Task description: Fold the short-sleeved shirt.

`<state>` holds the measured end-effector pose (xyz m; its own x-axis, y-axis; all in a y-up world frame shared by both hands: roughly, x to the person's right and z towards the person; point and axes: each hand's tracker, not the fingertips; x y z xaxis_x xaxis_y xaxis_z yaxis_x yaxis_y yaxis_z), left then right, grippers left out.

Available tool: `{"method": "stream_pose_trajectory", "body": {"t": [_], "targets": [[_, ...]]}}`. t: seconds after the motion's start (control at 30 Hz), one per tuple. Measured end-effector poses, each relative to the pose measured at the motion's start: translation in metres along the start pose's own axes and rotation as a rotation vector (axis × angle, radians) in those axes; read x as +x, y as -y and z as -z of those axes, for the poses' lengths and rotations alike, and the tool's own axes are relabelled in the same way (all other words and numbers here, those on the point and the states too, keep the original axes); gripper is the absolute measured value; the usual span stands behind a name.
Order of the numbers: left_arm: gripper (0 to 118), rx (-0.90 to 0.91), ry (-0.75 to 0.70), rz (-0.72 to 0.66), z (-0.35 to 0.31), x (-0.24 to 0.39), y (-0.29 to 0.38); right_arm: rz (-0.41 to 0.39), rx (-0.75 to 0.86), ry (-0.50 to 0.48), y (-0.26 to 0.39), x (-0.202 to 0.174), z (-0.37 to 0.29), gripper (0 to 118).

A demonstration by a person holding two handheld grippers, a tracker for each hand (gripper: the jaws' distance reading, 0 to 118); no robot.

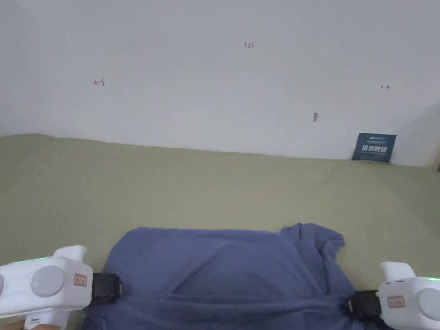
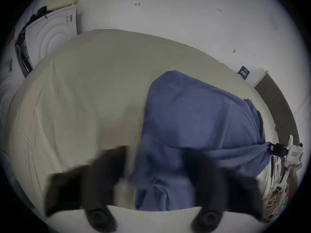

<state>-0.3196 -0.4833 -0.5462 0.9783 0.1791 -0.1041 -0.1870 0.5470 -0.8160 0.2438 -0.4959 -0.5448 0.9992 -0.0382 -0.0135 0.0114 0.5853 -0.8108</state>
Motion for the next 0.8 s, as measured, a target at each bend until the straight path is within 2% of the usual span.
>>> {"method": "stream_pose_trajectory", "body": {"t": [0.03, 0.07, 0.1, 0.17, 0.2, 0.3, 0.33, 0.37, 0.4, 0.43, 0.47, 0.5, 0.57, 0.63, 0.67, 0.7, 0.73, 0.77, 0.8], "targets": [[110, 0.021, 0.022, 0.009, -0.009, 0.0, 0.005, -0.005, 0.033, 0.012, 0.007, 0.002, -0.003, 95], [110, 0.056, 0.056, 0.017, -0.019, -0.001, 0.01, -0.009, 0.086, -0.009, 0.014, 0.002, -0.011, 114], [109, 0.057, 0.073, 0.02, -0.027, -0.001, 0.015, -0.017, 0.137, -0.034, 0.02, 0.003, -0.021, 117], [105, 0.113, 0.054, 0.033, -0.05, -0.002, 0.031, -0.029, 0.237, -0.029, 0.037, 0.002, -0.045, 111], [99, 0.15, 0.051, 0.048, -0.06, 0.0, 0.04, -0.026, 0.274, -0.023, 0.045, -0.005, -0.061, 110], [64, 0.265, 0.031, 0.093, -0.087, 0.006, 0.076, -0.019, 0.311, -0.036, 0.079, -0.011, -0.091, 110], [43, 0.271, 0.022, 0.104, -0.093, 0.008, 0.088, -0.023, 0.305, -0.037, 0.088, -0.018, -0.097, 103], [21, 0.261, 0.025, 0.101, -0.095, 0.011, 0.101, -0.038, 0.291, -0.037, 0.099, -0.022, -0.104, 86], [9, 0.256, 0.027, 0.1, -0.096, 0.012, 0.112, -0.053, 0.278, -0.029, 0.107, -0.026, -0.107, 51], [4, 0.255, 0.043, 0.098, -0.096, 0.012, 0.12, -0.078, 0.253, 0.011, 0.116, -0.03, -0.108, 0], [0, 0.232, 0.077, 0.092, -0.093, 0.011, 0.128, -0.103, 0.225, 0.042, 0.127, -0.033, -0.105, 0], [0, 0.201, 0.089, 0.093, -0.09, 0.011, 0.133, -0.094, 0.226, 0.038, 0.136, -0.033, -0.104, 0], [0, 0.15, 0.064, 0.085, -0.075, 0.002, 0.135, -0.046, 0.189, -0.038, 0.15, -0.027, -0.102, 0], [0, 0.156, 0.047, 0.076, -0.067, -0.004, 0.131, -0.04, 0.2, -0.018, 0.144, -0.029, -0.103, 0], [2, 0.167, 0.009, 0.057, -0.062, -0.006, 0.127, -0.038, 0.207, -0.01, 0.145, -0.027, -0.102, 0], [18, 0.181, -0.019, 0.035, -0.06, -0.006, 0.121, -0.034, 0.211, -0.011, 0.145, -0.025, -0.1, 0], [63, 0.172, -0.028, 0.024, -0.055, -0.009, 0.114, -0.025, 0.21, -0.013, 0.132, -0.026, -0.103, 0], [83, 0.156, -0.022, 0.013, -0.049, -0.012, 0.106, -0.018, 0.21, -0.016, 0.128, -0.026, -0.101, 0], [91, 0.123, -0.005, -0.014, -0.042, -0.015, 0.1, -0.016, 0.213, -0.021, 0.126, -0.025, -0.1, 0]]}}
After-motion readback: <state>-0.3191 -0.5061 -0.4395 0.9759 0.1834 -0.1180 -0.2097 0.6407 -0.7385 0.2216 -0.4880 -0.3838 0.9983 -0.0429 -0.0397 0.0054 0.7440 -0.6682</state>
